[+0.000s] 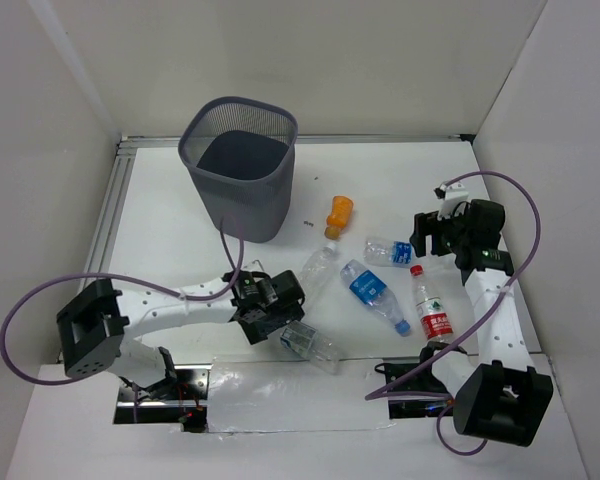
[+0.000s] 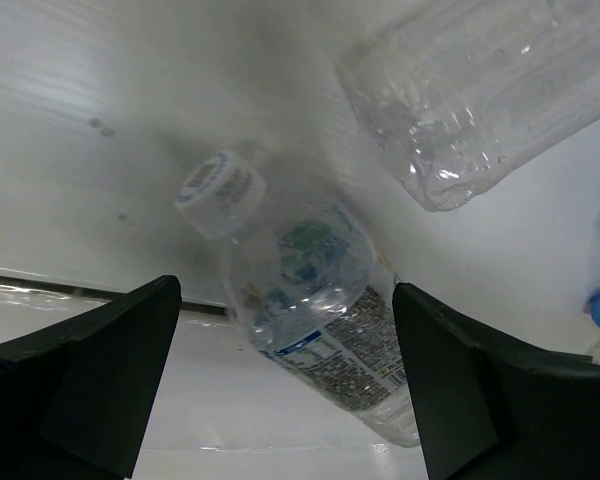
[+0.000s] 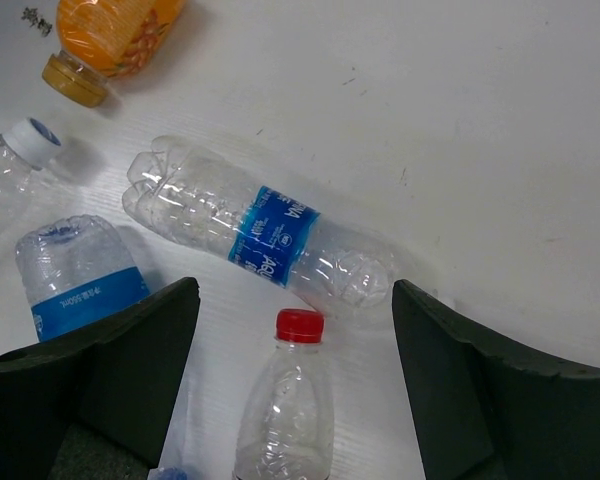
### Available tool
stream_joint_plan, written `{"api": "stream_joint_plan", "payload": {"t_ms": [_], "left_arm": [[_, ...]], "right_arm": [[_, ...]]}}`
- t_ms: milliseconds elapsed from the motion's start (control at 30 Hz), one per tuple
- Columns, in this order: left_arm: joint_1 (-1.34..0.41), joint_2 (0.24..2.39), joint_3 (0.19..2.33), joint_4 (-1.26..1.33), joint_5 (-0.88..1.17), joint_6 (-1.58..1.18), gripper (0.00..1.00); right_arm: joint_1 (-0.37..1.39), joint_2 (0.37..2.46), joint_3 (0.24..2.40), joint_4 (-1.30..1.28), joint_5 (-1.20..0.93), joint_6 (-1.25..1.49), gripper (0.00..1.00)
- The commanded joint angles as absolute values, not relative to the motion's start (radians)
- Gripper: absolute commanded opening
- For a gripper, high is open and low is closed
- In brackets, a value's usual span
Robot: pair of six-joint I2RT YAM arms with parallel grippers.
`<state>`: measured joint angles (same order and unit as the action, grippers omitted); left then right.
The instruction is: Put the plastic bottles in the bin
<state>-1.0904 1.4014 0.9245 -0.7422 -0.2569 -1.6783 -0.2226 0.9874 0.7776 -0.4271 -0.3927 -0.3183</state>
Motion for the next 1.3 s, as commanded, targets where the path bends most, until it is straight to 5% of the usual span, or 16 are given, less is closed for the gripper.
{"api": "stream_joint_plan", "payload": {"t_ms": [0,233,400,600,867,1033,1133,1233,1267], "left_arm": [[-1.109,1.456,0.988,-0.657,-0.2,-1.701,1.0],[-1.109,1.569,0.99,-0.548,-0.127,-1.668,0.96],[-1.1,1.513,1.02,-0.557,-0.176,-1.565,0.34],[-1.109,1.413,1.103,-0.615,-0.245,-1.401,0.05],[-1.076,1.287,1.45,-0.643,-0.439,-1.01,0.0],[-0.821,1.316,1.696,-0.502,-0.345,-0.792,0.0],[-0.669,1.391,1.845,-0.425,-0.339,-0.717,0.0],[-0.531,1.48,1.94,-0.373,-0.417,-0.667,0.0],[-0.475,1.505,1.962,-0.347,-0.464,-0.654,0.0]], "right_arm": [[-0.227,0.992,0.775,-0.434,-0.419,-0.314,0.85],[-0.227,1.022,0.765,-0.434,-0.437,-0.337,0.85],[-0.227,1.068,0.807,-0.509,-0.523,-0.406,0.85],[-0.227,1.068,0.816,-0.518,-0.543,-0.42,0.85],[-0.227,1.045,0.868,-0.577,-0.607,-0.486,0.82],[-0.227,1.013,0.868,-0.635,-0.71,-0.552,0.36],[-0.227,1.002,0.868,-0.658,-0.753,-0.564,0.2],[-0.227,0.992,0.868,-0.689,-0.811,-0.597,0.2],[-0.227,0.983,0.868,-0.698,-0.827,-0.618,0.29]]}}
